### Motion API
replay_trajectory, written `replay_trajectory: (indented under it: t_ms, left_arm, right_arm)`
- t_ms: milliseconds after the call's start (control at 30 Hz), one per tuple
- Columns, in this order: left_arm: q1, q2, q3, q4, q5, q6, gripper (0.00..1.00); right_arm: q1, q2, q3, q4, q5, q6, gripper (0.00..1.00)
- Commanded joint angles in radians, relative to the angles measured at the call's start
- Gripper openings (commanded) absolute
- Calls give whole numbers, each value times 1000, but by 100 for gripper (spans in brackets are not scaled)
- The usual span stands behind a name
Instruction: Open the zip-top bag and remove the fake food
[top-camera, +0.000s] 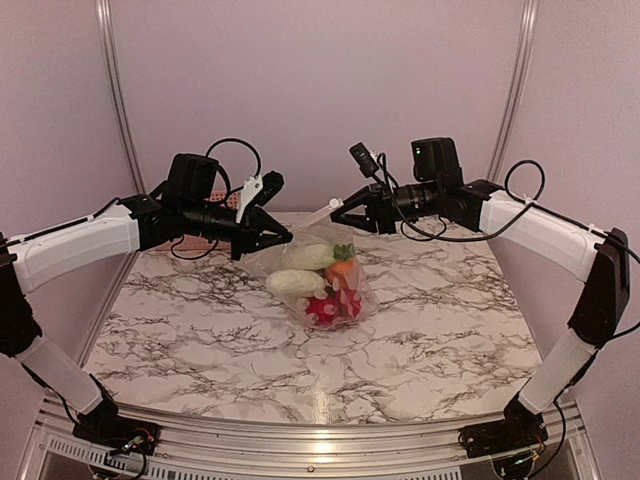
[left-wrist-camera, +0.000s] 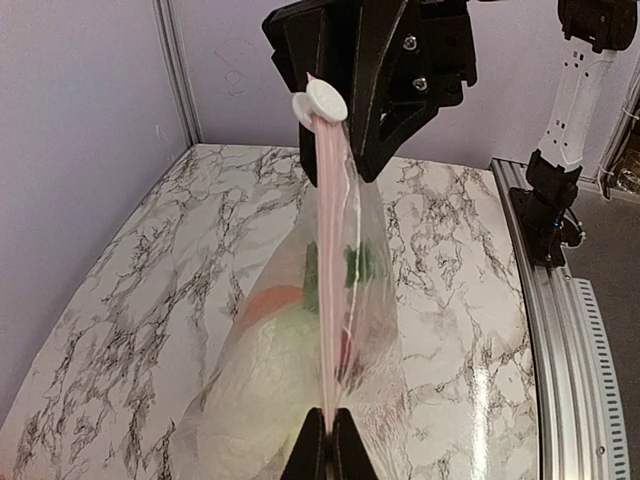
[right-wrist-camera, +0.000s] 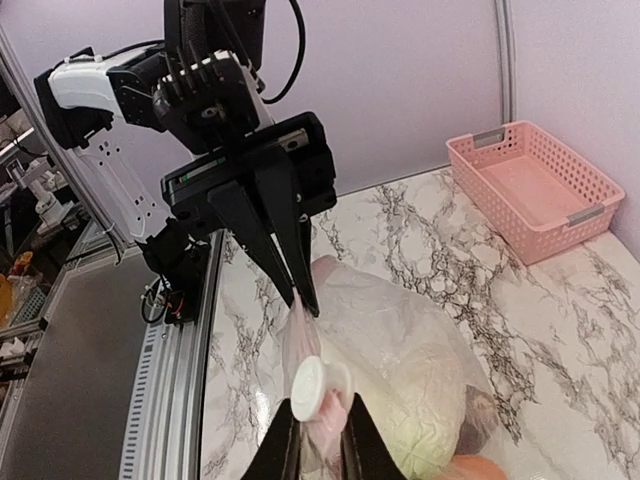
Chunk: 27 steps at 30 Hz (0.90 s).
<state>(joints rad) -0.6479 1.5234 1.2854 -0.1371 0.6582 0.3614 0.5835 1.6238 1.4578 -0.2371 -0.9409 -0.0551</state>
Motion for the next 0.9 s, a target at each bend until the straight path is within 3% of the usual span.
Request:
replay_trajectory:
  t_ms: [0, 33, 133, 300, 400, 667, 867]
  left_arm:
    - [-2, -37, 0, -2, -8, 7, 0]
    - [-2, -38, 0, -3, -11, 7, 0]
    - [-2, -36, 4, -5, -20, 8, 0]
    - [-2, -31, 63, -23, -19, -51, 36]
    - [-14, -37, 98, 41, -9, -150, 46]
    - [-72, 56, 187, 128, -10, -303, 53]
    - [-96, 99, 227, 154, 4, -321, 55]
  right_arm:
    - [16, 9, 50, -58, -5, -29, 6]
    - [19, 9, 51, -63, -3, -31, 0]
    - [23, 9, 60, -76, 2, -36, 0]
    - [38, -1, 85, -87, 54, -57, 0]
    - [50, 9, 111, -115, 79, -76, 0]
    - [69, 15, 124, -128, 108, -100, 0]
    - [75, 12, 128, -142, 116, -119, 0]
